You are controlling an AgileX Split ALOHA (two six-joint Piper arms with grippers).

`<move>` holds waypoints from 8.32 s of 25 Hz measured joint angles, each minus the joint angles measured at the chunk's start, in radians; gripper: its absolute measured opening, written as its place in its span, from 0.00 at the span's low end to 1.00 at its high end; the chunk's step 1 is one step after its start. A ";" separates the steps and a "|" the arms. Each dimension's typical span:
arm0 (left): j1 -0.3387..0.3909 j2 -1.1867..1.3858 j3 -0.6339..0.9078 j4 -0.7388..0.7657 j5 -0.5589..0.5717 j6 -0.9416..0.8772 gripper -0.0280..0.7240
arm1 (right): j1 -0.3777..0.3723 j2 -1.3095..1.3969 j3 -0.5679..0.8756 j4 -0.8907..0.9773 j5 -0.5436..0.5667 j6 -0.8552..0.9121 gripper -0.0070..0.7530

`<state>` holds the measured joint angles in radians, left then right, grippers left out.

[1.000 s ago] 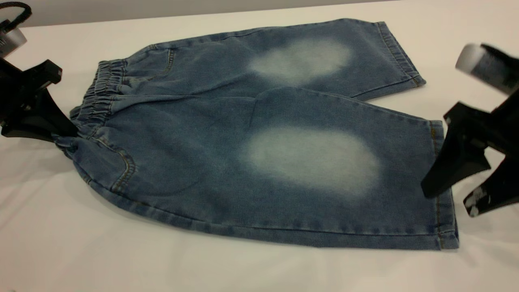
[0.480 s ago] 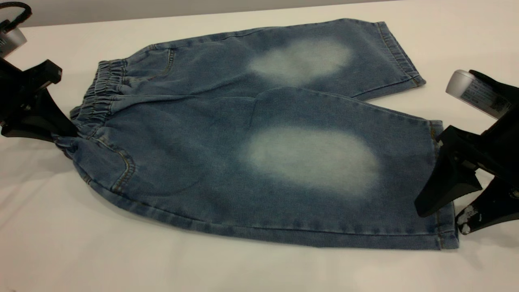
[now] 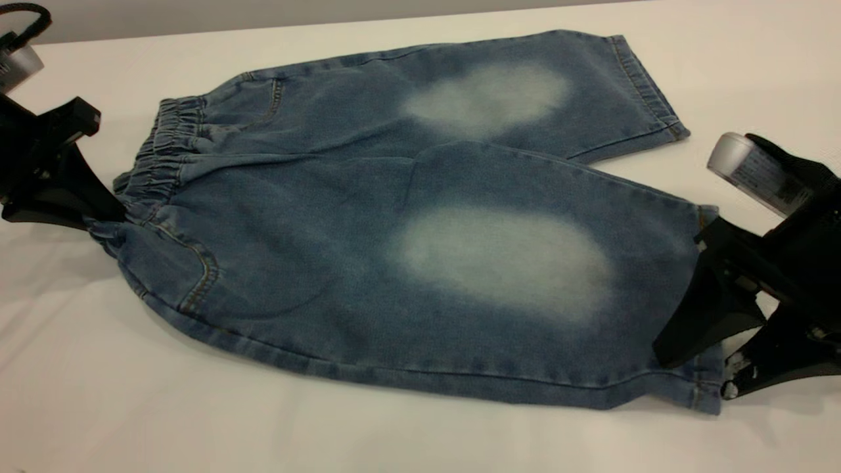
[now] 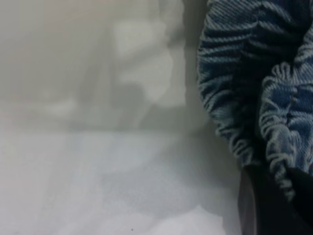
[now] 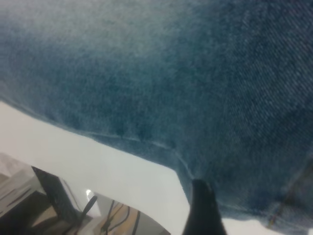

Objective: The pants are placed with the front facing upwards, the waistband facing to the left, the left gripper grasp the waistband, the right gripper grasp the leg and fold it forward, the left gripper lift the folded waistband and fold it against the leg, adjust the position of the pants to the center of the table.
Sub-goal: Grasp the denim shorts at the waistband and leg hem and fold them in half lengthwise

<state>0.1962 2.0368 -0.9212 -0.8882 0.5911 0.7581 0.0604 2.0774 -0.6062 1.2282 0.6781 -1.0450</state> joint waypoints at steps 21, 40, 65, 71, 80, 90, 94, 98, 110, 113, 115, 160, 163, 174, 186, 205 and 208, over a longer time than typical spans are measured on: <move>0.000 0.000 0.000 -0.001 0.006 0.000 0.16 | 0.000 -0.035 0.000 0.029 -0.022 -0.059 0.02; 0.000 -0.007 0.000 -0.006 0.059 0.034 0.16 | 0.000 -0.327 -0.009 0.028 -0.043 -0.026 0.02; 0.000 -0.008 0.000 -0.006 0.060 0.057 0.16 | 0.000 -0.107 -0.010 -0.253 -0.017 0.307 0.72; 0.000 -0.008 0.000 -0.005 0.060 0.059 0.16 | 0.000 -0.069 -0.010 -0.229 -0.036 0.267 0.69; 0.000 -0.008 0.000 -0.005 0.061 0.061 0.16 | 0.000 -0.070 -0.010 -0.209 -0.040 0.238 0.69; 0.000 -0.008 0.000 -0.005 0.061 0.071 0.16 | 0.000 -0.070 -0.009 -0.205 -0.038 0.225 0.69; 0.000 -0.008 0.000 -0.005 0.061 0.072 0.16 | 0.000 -0.070 -0.009 -0.203 -0.045 0.222 0.69; 0.000 -0.008 0.000 -0.006 0.061 0.072 0.16 | 0.000 -0.070 -0.009 -0.203 -0.051 0.222 0.69; 0.000 -0.008 0.000 -0.007 0.061 0.074 0.16 | 0.000 -0.070 -0.009 -0.201 -0.050 0.206 0.69; 0.000 -0.008 0.000 -0.007 0.061 0.075 0.16 | 0.000 -0.069 -0.009 -0.201 -0.049 0.204 0.69; 0.000 -0.008 0.000 -0.007 0.061 0.076 0.16 | 0.000 -0.057 -0.009 -0.200 -0.049 0.204 0.69; 0.000 -0.008 0.000 -0.007 0.061 0.079 0.16 | 0.000 0.018 -0.010 -0.005 -0.053 -0.054 0.18; 0.000 -0.008 0.000 -0.007 0.061 0.079 0.16 | 0.000 0.013 -0.010 -0.005 -0.021 -0.036 0.38; 0.000 -0.008 0.000 -0.007 0.061 0.079 0.16 | 0.000 0.012 -0.010 0.010 0.034 -0.034 0.69; 0.000 -0.008 0.000 -0.007 0.063 0.079 0.16 | 0.000 0.012 -0.010 0.013 -0.027 -0.011 0.48; 0.000 -0.008 0.000 -0.009 0.067 0.079 0.16 | 0.000 -0.078 -0.010 -0.021 -0.064 -0.006 0.05; 0.000 -0.017 0.000 -0.026 0.067 0.094 0.16 | 0.000 -0.148 -0.010 -0.021 -0.036 -0.004 0.05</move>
<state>0.1962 2.0197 -0.9212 -0.9144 0.6580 0.8521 0.0601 1.9292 -0.6164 1.2071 0.6417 -1.0491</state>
